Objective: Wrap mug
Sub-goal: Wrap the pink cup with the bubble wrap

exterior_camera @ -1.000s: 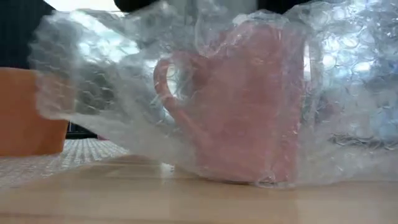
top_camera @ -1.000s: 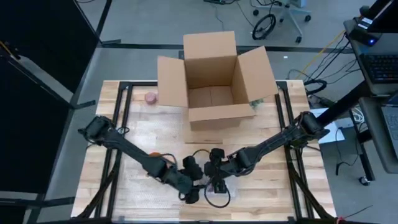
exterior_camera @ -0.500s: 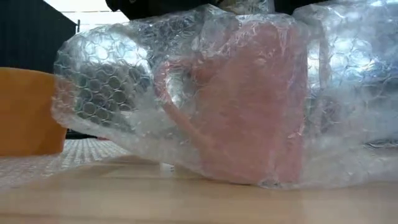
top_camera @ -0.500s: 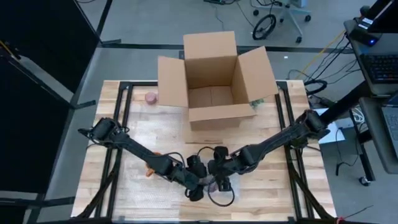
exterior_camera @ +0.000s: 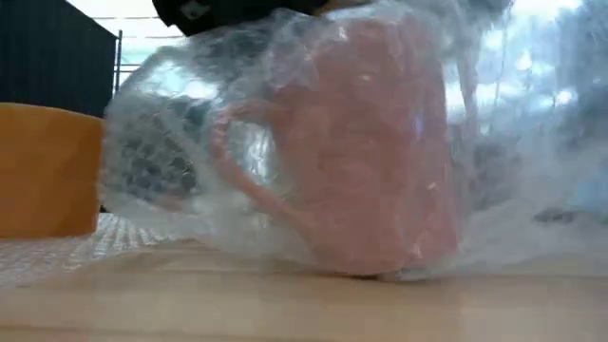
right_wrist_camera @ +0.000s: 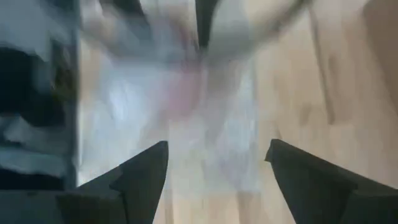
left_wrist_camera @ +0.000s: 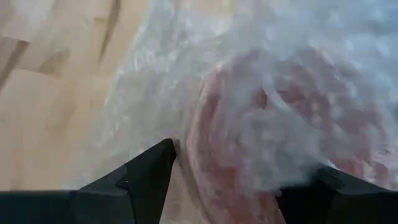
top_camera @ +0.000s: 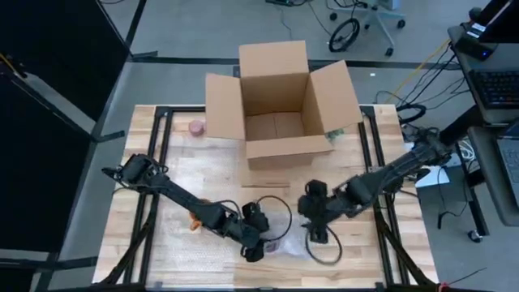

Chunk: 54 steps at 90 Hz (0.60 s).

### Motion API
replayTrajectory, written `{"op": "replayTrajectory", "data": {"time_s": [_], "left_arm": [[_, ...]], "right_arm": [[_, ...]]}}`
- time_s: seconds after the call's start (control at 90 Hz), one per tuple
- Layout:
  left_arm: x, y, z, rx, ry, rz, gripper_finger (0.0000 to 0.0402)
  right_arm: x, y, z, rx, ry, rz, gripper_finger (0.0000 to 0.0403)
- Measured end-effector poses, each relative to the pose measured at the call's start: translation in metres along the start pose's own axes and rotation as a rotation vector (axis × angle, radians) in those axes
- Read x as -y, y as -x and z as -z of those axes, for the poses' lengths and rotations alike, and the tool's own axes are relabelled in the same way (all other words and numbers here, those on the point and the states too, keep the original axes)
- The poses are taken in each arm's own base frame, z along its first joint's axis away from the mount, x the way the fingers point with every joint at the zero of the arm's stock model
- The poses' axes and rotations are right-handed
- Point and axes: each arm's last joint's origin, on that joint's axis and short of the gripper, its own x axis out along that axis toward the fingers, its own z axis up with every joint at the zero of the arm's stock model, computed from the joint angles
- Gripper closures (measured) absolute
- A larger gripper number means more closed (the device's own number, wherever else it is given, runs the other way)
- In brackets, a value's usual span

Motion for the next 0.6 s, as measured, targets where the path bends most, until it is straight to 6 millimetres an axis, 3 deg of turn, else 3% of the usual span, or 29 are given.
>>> {"op": "replayTrajectory", "data": {"time_s": [0.233, 0.367, 0.6], "left_arm": [[-0.002, -0.002, 0.001, -0.007, -0.001, -0.007, 0.0165], [-0.001, -0.002, 0.001, -0.005, -0.001, -0.006, 0.0165], [-0.001, -0.002, 0.001, 0.002, 0.004, -0.002, 0.0165]], "right_arm": [[-0.016, -0.046, 0.059, -0.041, -0.082, -0.028, 0.0138], [-0.018, -0.055, 0.082, -0.004, -0.102, 0.037, 0.0138], [-0.024, -0.069, 0.089, 0.251, -0.032, 0.034, 0.0138]]}}
